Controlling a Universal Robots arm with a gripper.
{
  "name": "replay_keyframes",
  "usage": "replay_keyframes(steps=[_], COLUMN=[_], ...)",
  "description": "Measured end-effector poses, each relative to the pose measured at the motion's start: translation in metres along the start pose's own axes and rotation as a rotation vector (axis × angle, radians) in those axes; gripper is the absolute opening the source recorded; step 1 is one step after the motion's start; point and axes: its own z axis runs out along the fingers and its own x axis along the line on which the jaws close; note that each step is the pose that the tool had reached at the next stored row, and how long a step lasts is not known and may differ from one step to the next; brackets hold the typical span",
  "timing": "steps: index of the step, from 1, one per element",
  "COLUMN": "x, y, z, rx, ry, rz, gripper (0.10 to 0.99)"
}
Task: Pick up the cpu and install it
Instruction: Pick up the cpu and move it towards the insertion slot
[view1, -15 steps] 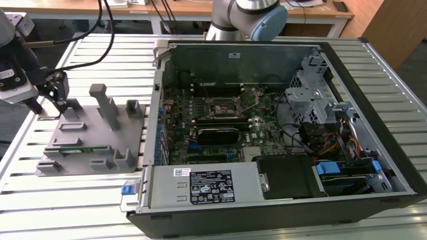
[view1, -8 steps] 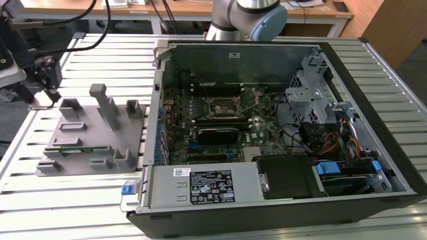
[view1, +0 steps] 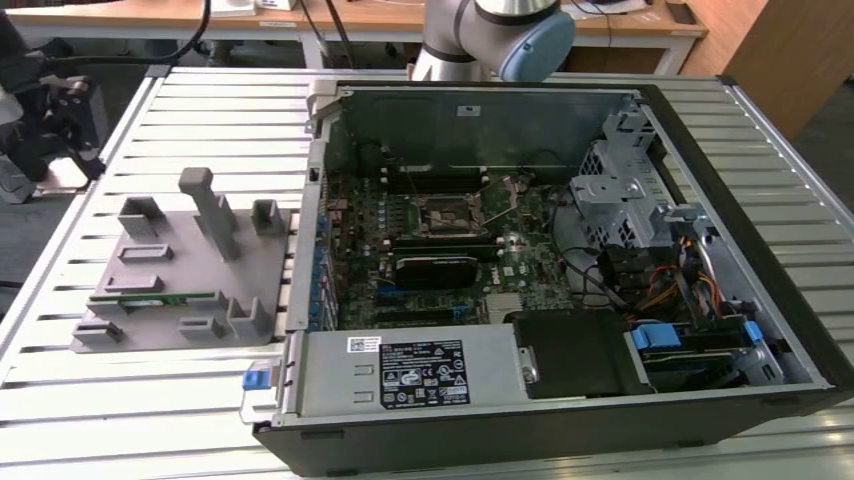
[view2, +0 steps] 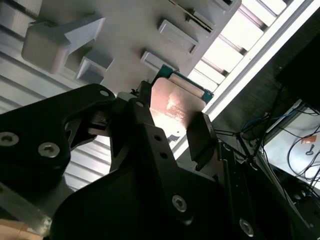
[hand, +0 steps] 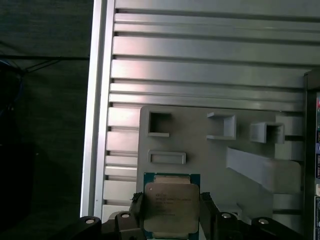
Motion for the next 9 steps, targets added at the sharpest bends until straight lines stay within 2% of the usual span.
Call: replay_keyframes(steps=[9], x=[0.0003], y=[0.0047], z=[-0.0377], rx=[0.000], ry=[0.0000], rz=[0.000], gripper=[0.529])
